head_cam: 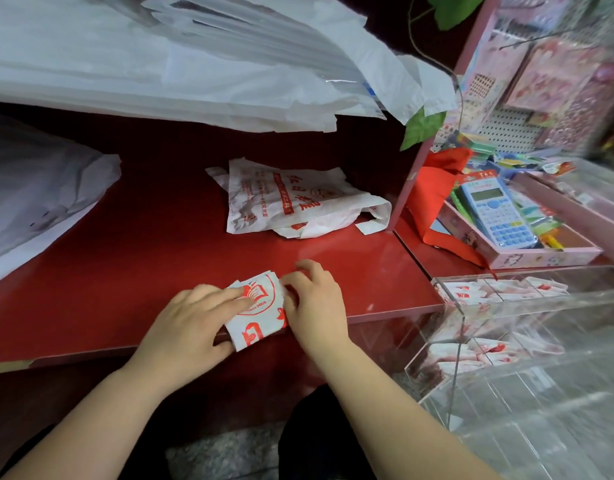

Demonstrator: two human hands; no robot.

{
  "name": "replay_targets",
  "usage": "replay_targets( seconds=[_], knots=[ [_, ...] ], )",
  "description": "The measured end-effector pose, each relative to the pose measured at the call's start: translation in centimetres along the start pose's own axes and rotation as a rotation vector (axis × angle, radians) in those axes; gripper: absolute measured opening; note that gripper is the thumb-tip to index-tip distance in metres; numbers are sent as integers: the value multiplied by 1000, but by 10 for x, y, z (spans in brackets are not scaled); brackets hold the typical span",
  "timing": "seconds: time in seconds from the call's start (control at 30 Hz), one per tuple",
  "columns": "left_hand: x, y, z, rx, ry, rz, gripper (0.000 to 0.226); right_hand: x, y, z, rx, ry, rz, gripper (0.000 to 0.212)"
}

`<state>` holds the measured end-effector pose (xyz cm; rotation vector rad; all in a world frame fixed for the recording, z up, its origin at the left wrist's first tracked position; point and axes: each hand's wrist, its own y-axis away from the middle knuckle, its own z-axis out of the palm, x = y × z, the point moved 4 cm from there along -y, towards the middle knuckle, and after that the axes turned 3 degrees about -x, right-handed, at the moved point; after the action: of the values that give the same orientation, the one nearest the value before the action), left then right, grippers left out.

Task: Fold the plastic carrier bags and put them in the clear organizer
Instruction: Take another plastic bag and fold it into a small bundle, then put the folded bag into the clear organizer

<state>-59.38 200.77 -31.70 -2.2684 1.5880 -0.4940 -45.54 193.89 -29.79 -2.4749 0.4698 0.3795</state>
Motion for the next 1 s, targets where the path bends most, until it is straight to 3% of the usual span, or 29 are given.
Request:
replay_targets(
  seconds=[0.1, 0.17, 0.27, 0.37, 0.43, 0.5, 0.6, 0.67, 0.87, 1.0],
  knots=[
    [3, 5, -2, 86, 81, 18, 37, 5, 8, -5, -66, 38, -113, 33],
    [7, 5, -5, 155, 134, 28, 34, 8, 12, -5, -199, 27, -175, 39],
    [20, -2, -13, 262, 104, 53, 34, 5, 18, -17, -485, -21, -86, 59],
    [41, -16, -19, 344, 62, 96, 31, 0, 24, -55, -471, -168, -44, 74],
    [59, -28, -21, 348, 57, 137, 31, -1, 28, -79, -489, -135, -112, 70],
    [80, -41, -22, 321, 58, 160, 33, 7, 33, -94, -531, 36, -156, 51],
    [115, -60, -16, 256, 148, 184, 31, 28, 38, -120, -529, 351, -125, 27],
    [139, -73, -8, 213, 219, 194, 20, 45, 43, -134, -552, 436, -82, 23],
    [198, -114, 25, 142, 432, 97, 34, 115, 63, -170, -513, 423, 82, 25],
    [230, -139, 49, 119, 542, 111, 12, 177, 80, -192, -447, 302, 269, 19]
  ],
)
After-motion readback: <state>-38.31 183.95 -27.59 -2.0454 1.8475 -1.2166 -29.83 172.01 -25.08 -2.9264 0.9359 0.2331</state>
